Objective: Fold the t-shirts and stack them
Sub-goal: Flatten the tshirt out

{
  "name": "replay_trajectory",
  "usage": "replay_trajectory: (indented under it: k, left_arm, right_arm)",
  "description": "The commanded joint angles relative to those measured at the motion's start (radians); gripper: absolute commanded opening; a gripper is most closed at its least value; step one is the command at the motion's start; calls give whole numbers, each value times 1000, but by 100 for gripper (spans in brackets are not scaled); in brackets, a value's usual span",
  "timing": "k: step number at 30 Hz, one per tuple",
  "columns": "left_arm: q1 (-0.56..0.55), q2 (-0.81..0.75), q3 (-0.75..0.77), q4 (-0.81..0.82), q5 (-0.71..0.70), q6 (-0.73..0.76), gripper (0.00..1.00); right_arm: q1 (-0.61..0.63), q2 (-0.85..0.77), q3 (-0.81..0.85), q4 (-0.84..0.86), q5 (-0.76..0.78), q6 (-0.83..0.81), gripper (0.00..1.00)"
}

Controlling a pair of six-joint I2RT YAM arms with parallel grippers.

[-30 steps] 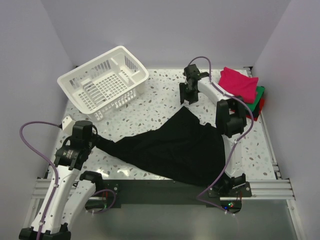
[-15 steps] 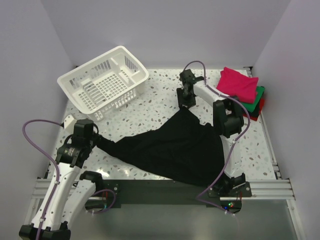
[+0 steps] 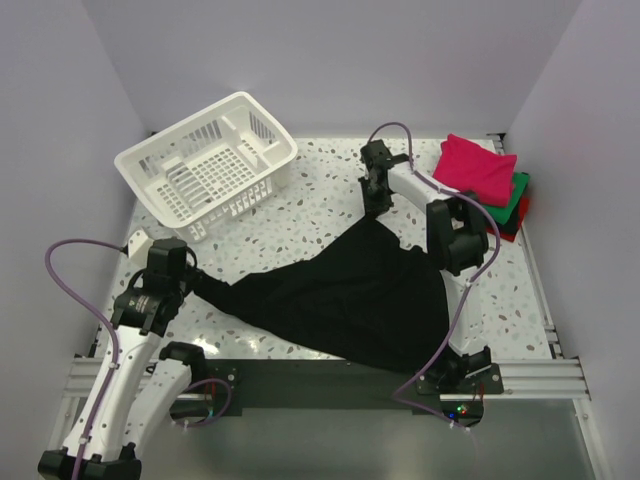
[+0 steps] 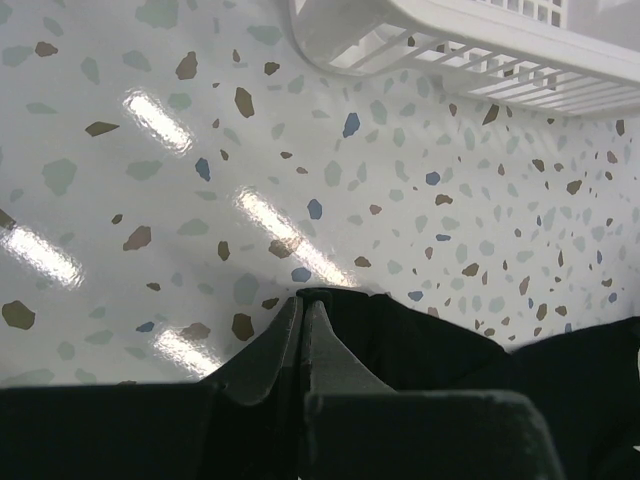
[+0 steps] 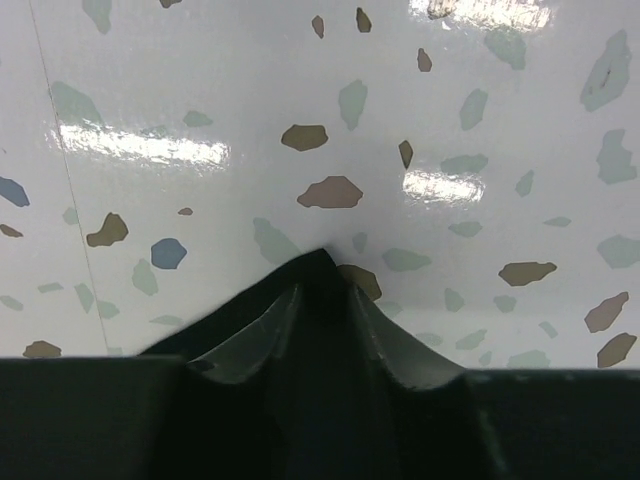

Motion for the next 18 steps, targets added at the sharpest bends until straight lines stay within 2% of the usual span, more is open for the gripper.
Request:
replay_trajectory:
  k: [1, 2, 3, 5, 11, 14, 18]
  left_arm:
    - [5, -4, -11, 54, -4, 27, 0]
    - [7, -3, -13, 56, -2, 31, 0]
    - [7, 2, -16, 63, 1, 35, 0]
    - [7, 8, -16, 71, 2, 41, 0]
    - [7, 49, 10, 135, 16, 97, 0]
    - [7, 144, 62, 207, 28, 152, 0]
    - [5, 287, 229, 333, 56, 211, 0]
  right_arm:
    - [5, 31, -35, 13, -16, -5, 22]
    - [3, 29, -33, 10, -21, -4, 17]
    - [3, 24, -33, 7, -33, -4, 9]
    - [5, 14, -27, 1, -36, -4, 1]
    - [-14, -75, 48, -71, -17, 30, 0]
    - [-58, -143, 86, -108, -45, 63, 0]
    - [-138, -283, 193, -146, -60, 83, 0]
